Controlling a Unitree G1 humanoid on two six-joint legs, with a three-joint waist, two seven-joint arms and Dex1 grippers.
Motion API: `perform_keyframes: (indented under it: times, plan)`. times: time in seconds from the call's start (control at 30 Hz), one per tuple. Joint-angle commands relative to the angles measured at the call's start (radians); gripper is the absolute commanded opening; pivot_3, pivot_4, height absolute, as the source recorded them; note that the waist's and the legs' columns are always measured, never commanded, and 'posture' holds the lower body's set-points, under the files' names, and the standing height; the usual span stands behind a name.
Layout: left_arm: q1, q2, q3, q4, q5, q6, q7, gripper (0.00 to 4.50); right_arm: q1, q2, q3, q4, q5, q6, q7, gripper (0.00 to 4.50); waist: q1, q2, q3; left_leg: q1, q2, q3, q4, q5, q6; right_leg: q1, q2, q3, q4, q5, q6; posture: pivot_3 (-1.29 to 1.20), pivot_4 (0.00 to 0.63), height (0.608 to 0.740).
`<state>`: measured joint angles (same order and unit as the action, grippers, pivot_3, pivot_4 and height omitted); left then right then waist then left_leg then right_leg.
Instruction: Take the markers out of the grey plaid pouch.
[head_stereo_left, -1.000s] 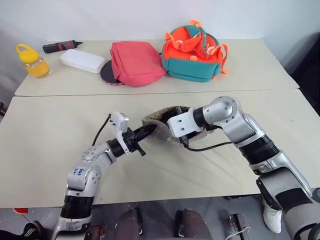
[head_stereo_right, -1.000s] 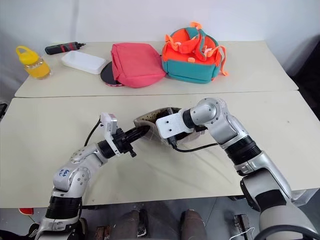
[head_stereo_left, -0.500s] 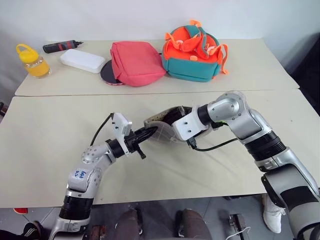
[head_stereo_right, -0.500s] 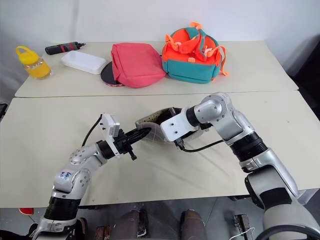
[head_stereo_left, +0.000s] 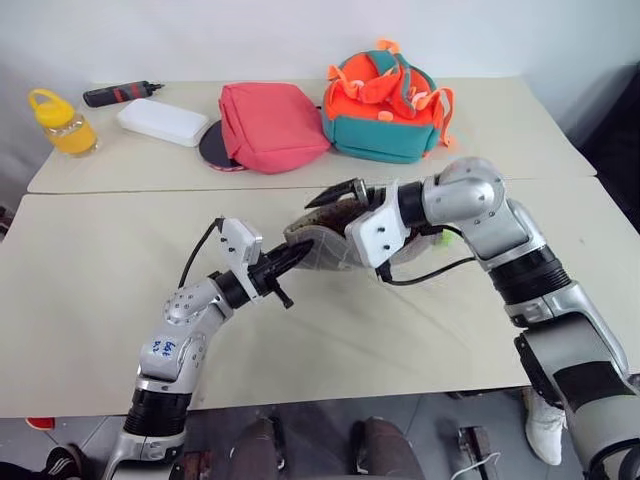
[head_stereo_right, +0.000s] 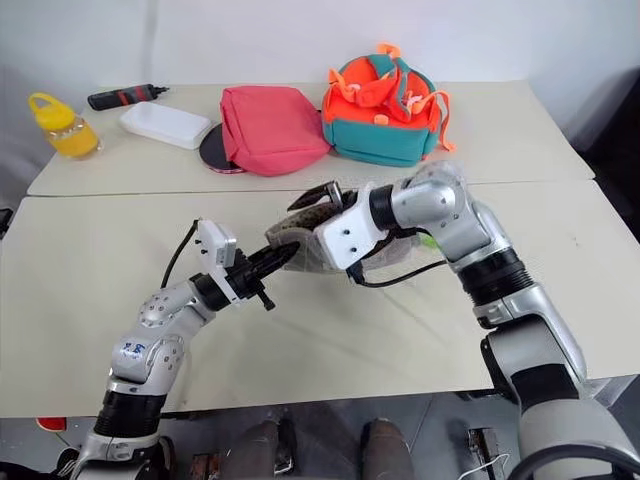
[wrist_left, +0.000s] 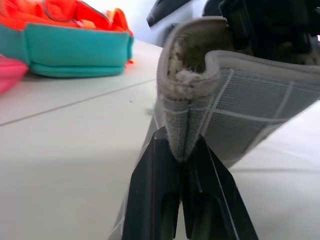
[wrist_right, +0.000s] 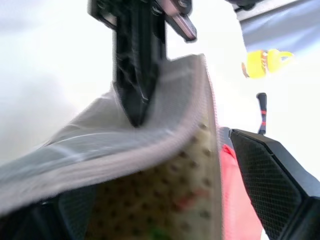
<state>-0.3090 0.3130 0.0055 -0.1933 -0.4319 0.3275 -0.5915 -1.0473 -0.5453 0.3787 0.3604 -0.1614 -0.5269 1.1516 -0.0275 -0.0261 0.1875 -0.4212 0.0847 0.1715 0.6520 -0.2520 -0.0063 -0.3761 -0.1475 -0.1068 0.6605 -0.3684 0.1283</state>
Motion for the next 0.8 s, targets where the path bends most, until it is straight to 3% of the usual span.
perform_keyframes:
  times: [0.03,0.17,0.37,0.8]
  plan:
    - [-0.005,0.040,-0.031,-0.032,0.072,-0.092,-0.042,0.00,0.002,-0.029,-0.014,0.027,-0.052,0.065,-0.034,4.12,0.000,0.000,0.000,0.000,0.000,0.000,0.000,0.000,0.000,0.000,0.000,0.000,0.000,0.000,0.000,0.00,0.150,0.740]
    - [-0.009,0.076,-0.068,-0.005,0.163,-0.199,-0.066,0.00,0.018,-0.015,-0.037,0.032,-0.056,0.214,-0.065,4.12,-0.001,0.000,0.000,0.000,0.000,0.001,0.000,0.000,0.000,0.000,0.000,0.000,0.000,0.000,0.000,0.00,0.150,0.740]
    - [-0.004,0.064,-0.058,0.023,0.192,-0.254,-0.050,0.00,0.067,0.026,-0.075,-0.034,0.039,0.351,-0.051,4.12,-0.003,0.000,0.000,0.000,0.000,0.001,-0.001,0.000,0.000,-0.001,0.000,0.000,0.000,0.000,0.000,0.00,0.150,0.740]
    - [0.000,0.020,0.009,0.022,0.131,-0.136,0.014,0.00,0.087,-0.056,-0.233,-0.218,0.327,0.593,0.095,4.12,0.000,0.000,0.000,0.000,0.000,0.000,-0.001,0.000,0.000,-0.001,0.000,0.000,0.000,0.000,0.000,0.00,0.150,0.740]
